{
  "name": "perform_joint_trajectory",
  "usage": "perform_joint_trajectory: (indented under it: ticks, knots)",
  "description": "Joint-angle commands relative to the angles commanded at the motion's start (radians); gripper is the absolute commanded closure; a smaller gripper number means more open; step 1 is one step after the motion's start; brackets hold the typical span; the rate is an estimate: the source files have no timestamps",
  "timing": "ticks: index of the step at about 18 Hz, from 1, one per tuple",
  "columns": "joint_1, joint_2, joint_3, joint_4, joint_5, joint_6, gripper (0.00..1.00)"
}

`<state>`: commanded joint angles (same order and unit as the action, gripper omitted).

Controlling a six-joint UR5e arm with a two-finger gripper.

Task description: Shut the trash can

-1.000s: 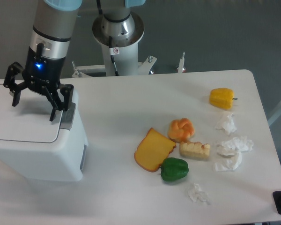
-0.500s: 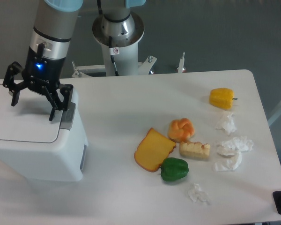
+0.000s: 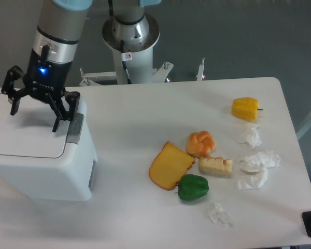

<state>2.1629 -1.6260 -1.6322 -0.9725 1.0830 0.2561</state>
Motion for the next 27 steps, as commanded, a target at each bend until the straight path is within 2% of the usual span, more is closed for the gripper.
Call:
perform_joint_trajectory:
  ticks: [3,6,9,14,22,24,27]
  knots:
    - [0.026,0.000,0.020,0.000,-0.002,-0.007,0.00]
    - [0.089,0.032,0.017,-0.002,0.000,-0.029,0.00]
    - [0.120,0.038,0.021,0.000,0.011,-0.028,0.00]
    - [0.228,0.061,0.021,-0.006,0.014,0.014,0.00]
    - [0.415,0.090,0.009,-0.037,0.023,0.343,0.00]
    - [0.468,0.124,-0.012,-0.095,0.061,0.470,0.00]
    - [0.540,0.175,-0.055,-0.159,0.150,0.734,0.00]
